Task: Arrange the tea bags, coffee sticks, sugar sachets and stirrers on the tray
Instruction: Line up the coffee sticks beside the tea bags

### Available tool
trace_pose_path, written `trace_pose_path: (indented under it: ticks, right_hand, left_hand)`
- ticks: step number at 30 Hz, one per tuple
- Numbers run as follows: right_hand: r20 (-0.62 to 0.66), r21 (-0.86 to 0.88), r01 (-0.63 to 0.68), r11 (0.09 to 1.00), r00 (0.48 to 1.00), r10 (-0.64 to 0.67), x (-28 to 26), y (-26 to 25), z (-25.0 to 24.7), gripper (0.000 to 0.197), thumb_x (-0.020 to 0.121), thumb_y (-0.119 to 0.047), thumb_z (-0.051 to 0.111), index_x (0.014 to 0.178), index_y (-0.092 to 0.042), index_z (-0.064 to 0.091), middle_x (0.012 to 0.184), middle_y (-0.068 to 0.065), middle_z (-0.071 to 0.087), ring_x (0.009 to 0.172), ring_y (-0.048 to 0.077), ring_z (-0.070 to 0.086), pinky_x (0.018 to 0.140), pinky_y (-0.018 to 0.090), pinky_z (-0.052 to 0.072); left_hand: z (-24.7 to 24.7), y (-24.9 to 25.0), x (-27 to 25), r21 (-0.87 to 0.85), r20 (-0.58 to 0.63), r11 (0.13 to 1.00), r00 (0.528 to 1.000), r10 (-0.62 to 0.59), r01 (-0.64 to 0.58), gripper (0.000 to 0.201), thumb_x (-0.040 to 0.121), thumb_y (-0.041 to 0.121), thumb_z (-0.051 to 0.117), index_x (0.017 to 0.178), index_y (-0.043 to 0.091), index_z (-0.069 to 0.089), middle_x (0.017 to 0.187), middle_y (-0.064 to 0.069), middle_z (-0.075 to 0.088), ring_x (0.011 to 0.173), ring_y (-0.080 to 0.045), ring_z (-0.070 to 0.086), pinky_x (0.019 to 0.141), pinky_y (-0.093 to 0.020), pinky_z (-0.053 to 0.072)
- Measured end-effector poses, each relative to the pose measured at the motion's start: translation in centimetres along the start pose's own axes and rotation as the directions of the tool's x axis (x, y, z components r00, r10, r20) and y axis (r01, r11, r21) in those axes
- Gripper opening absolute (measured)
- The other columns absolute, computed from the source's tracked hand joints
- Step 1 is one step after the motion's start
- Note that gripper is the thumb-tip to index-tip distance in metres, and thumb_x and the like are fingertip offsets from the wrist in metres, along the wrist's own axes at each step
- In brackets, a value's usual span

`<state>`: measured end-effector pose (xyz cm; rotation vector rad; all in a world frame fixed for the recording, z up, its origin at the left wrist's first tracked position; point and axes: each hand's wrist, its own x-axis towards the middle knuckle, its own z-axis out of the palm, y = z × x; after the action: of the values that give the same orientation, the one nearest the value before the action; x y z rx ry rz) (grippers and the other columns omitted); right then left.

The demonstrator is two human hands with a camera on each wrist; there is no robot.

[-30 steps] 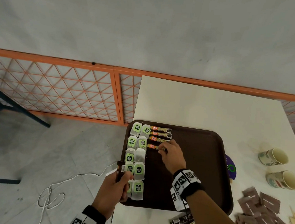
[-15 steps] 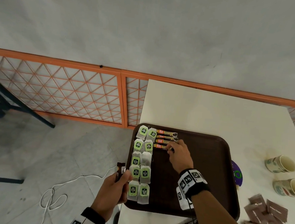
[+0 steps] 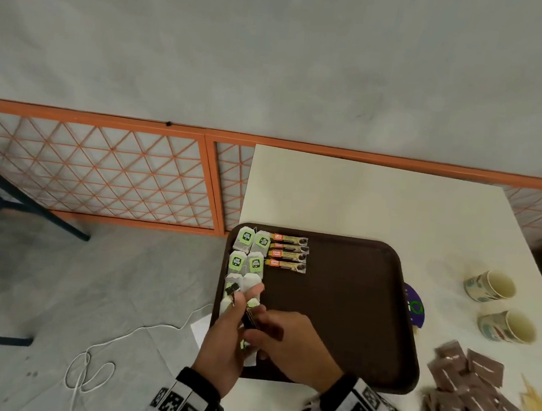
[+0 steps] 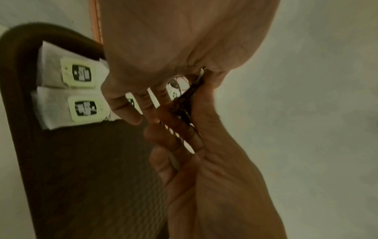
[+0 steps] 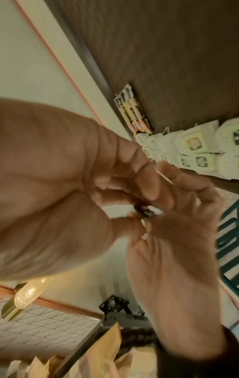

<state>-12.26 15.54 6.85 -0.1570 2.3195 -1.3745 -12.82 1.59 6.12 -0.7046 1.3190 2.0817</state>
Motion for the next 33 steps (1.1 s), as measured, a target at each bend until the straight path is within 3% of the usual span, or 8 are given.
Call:
trace_pose_path:
  ticks: [2,6,9,13,18,23,30,33]
  right_hand:
    - [-0.13,-0.004,0.026,1.0,0.991,-0.027,-0.8,1.1,0.2,0.024,0.09,-0.023,0.067,0.071,-0.038,0.063,0.064,-0.016,0.064,0.058,0.004,0.062,0.059,0.015,0.046]
    - [-0.368,-0.412,0.081,0.908,0.896,-0.247,-2.2,3.8,-0.7,0.015,0.089,-0.027,0.065,0.099,-0.024,0.074,0.087,-0.01,0.063,0.068,0.004,0.058,0.061,0.015,0.05]
    - [-0.395,-0.553,0.095,0.828,0.845,-0.361,-3.3,5.1,-1.9,0.023,0.079,-0.013,0.077,0.102,-0.016,0.073,0.088,-0.002,0.059,0.061,0.006,0.055,0.05,0.018,0.05]
    - [-0.426,-0.562,0.108,0.82,0.812,-0.399,-4.7,5.8,-3.0,0.025,0.076,-0.005,0.078,0.099,-0.013,0.071,0.093,-0.001,0.057,0.062,0.006,0.054,0.052,0.018,0.051]
    - [-0.385,-0.136,-0.018,0.991,0.922,-0.036,-6.3,5.3,-4.3,0.042,0.086,-0.004,0.067,0.12,-0.028,0.061,0.111,-0.015,0.054,0.082,0.008,0.063,0.074,0.02,0.056]
    - [-0.265,0.267,-0.189,0.945,0.928,0.261,-4.8,3.9,-4.8,0.009,0.092,-0.02,0.066,0.099,-0.017,0.071,0.08,0.005,0.072,0.066,0.013,0.069,0.062,0.022,0.056]
    - [-0.193,0.525,-0.443,0.727,0.769,0.609,2.6,9.3,-4.2,0.008,0.092,-0.011,0.066,0.09,-0.006,0.071,0.076,0.01,0.068,0.058,0.011,0.061,0.054,0.019,0.05]
    - [-0.304,0.225,-0.576,0.786,0.724,0.618,4.6,10.3,-4.5,0.017,0.086,-0.03,0.073,0.093,-0.015,0.07,0.088,0.005,0.069,0.072,0.013,0.066,0.061,0.022,0.051]
  left_hand:
    - [1.0,-0.5,-0.1,0.034,0.025,0.999,1.0,0.0,-0.001,0.043,0.092,0.058,0.041,0.118,0.039,0.069,0.127,-0.013,0.064,0.109,-0.028,0.059,0.085,-0.042,0.046]
    - [1.2,-1.0,-0.1,0.064,-0.02,0.998,1.0,-0.023,0.024,0.055,0.084,0.061,0.052,0.112,0.019,0.072,0.098,-0.008,0.069,0.092,-0.024,0.061,0.079,-0.037,0.044]
    - [0.9,-0.9,-0.3,0.016,0.056,1.0,0.998,0.003,-0.004,0.049,0.081,0.036,0.065,0.114,-0.002,0.066,0.085,-0.014,0.067,0.073,-0.022,0.065,0.064,-0.029,0.052]
    - [0.8,-0.7,-0.9,0.161,0.12,0.986,0.993,0.016,-0.036,0.023,0.089,0.008,0.063,0.108,-0.004,0.069,0.087,-0.021,0.072,0.076,-0.025,0.07,0.065,-0.028,0.059]
    - [1.1,-0.5,-0.6,0.547,0.132,0.798,0.967,0.217,-0.253,0.016,0.092,0.002,0.062,0.102,0.008,0.073,0.085,-0.015,0.075,0.073,-0.021,0.073,0.068,-0.025,0.059]
    - [1.4,-0.1,0.4,0.631,0.12,0.715,0.948,0.294,-0.301,0.017,0.091,0.002,0.063,0.098,0.013,0.073,0.082,-0.007,0.076,0.075,-0.02,0.074,0.066,-0.023,0.06]
    - [-2.8,0.0,0.7,0.677,-0.065,0.695,0.92,0.386,-0.244,0.008,0.088,0.01,0.068,0.085,0.016,0.072,0.073,-0.002,0.075,0.066,-0.019,0.072,0.06,-0.025,0.057]
    - [-4.9,0.0,0.2,0.705,-0.059,0.677,0.935,0.351,-0.21,0.008,0.088,0.011,0.069,0.083,0.016,0.072,0.073,-0.002,0.075,0.064,-0.015,0.071,0.059,-0.022,0.054]
